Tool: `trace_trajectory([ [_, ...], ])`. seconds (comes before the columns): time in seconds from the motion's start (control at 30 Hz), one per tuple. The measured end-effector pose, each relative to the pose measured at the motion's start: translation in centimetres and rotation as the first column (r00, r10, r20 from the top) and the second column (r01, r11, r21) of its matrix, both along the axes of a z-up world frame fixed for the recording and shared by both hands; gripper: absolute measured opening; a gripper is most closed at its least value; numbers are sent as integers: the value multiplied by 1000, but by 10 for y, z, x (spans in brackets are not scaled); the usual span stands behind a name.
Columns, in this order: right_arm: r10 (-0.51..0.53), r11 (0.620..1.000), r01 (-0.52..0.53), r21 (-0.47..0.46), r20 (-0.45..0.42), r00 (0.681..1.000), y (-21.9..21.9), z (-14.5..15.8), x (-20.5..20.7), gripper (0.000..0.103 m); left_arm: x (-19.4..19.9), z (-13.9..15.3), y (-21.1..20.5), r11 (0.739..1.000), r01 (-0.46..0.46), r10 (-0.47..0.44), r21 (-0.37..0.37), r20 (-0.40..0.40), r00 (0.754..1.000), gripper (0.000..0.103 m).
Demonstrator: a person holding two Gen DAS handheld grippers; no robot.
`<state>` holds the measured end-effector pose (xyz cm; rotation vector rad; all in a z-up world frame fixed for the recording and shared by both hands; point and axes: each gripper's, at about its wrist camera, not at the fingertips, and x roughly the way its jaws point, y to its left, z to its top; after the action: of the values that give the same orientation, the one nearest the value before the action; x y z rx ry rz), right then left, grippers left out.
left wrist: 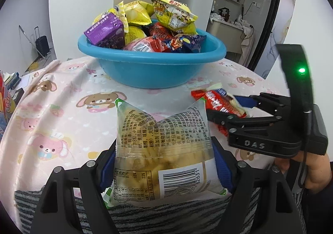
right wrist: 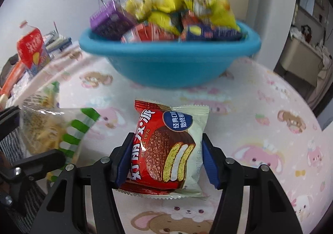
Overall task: Organize snacks
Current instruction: 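Lift both packets over the basin and open both tools to drop them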
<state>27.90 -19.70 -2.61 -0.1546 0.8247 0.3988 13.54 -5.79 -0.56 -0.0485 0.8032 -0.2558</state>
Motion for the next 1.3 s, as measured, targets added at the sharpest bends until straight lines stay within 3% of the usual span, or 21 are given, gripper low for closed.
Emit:
trace_trajectory([
  [0.13, -20, 999, 17, 32, 128, 992, -6, 21, -10, 59, -3, 5, -1, 1000, -9, 9, 12, 36, 999, 81],
  [0.37, -98, 989, 58, 138, 303, 948, -24, 56, -28, 59, -14, 20, -8, 999, 21, -27, 49, 112, 993, 81],
  [0.53, -141, 981, 85, 176, 336, 931, -32, 64, -31, 59, -20, 40, -14, 993, 2, -27, 119, 209, 977, 81],
  [0.7, -166, 972, 98, 215, 324, 931, -39, 66, -28, 59, -14, 80, -10, 995, -30, 3, 95, 277, 961, 81],
  [0.97, -189, 964, 110, 240, 334, 924, -47, 66, -31, 59, 48, 149, -10, 999, -43, 29, 31, 357, 934, 81],
  [1.1, -195, 961, 105, 254, 364, 911, -47, 66, -36, 59, 90, 167, -10, 998, -63, 61, -7, 393, 918, 81],
  [1.2, -207, 958, 115, 262, 357, 911, -47, 63, -34, 59, 129, 163, -9, 996, -83, 90, -35, 361, 928, 81],
  [1.3, -204, 956, 116, 271, 327, 923, -49, 60, -31, 59, 176, 140, -7, 994, -92, 105, -63, 265, 959, 80],
])
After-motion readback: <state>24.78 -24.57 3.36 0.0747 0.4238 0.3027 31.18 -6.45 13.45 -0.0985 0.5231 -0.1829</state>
